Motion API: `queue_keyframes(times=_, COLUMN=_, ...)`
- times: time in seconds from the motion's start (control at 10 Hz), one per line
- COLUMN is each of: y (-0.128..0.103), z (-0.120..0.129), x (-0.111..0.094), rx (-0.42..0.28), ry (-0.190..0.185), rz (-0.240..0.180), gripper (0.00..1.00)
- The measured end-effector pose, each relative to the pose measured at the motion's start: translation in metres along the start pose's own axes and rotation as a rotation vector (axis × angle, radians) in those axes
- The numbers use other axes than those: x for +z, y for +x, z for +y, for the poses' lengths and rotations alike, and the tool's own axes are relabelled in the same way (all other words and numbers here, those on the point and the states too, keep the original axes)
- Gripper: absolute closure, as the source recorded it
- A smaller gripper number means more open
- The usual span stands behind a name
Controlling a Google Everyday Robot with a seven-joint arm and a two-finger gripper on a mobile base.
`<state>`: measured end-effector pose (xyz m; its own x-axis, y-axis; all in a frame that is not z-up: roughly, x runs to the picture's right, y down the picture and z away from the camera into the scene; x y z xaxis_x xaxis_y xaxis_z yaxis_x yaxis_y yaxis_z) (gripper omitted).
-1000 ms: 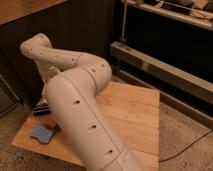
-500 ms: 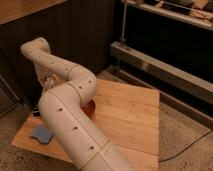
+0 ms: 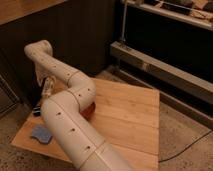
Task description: Place the bottle in the ceramic bowl
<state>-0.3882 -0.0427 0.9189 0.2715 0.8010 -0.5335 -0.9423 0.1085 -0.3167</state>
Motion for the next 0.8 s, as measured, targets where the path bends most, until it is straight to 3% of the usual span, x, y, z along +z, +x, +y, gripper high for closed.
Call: queue_keyframes(times=0.8, y=0.012, z=0.013, x=0.03, rx=-0.045, ry=0.062, rz=0.031, gripper=0.35)
